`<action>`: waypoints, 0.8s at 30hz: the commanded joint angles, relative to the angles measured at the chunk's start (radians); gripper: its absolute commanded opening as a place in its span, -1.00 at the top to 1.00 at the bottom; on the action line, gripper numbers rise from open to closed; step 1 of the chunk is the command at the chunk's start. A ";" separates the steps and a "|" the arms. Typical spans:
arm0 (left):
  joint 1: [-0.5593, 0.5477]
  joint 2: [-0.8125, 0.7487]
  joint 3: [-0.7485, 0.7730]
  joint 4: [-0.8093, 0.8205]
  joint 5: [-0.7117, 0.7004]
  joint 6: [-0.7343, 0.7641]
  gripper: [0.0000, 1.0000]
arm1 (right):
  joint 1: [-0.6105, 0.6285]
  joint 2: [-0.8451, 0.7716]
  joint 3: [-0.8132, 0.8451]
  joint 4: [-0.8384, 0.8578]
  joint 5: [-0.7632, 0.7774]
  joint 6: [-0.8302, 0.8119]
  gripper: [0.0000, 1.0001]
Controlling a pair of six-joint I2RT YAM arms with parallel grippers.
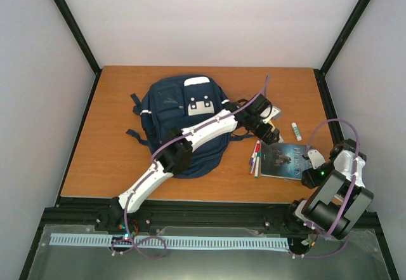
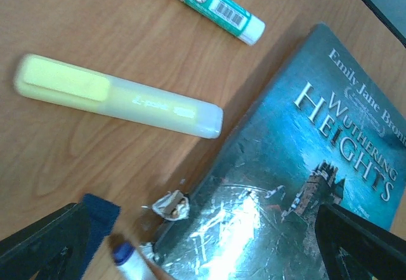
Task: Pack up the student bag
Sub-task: Pick up the book from the center of the board.
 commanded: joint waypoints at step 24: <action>-0.008 -0.130 -0.325 0.090 0.216 0.050 -0.60 | 0.025 0.099 -0.012 0.102 -0.029 0.023 -0.23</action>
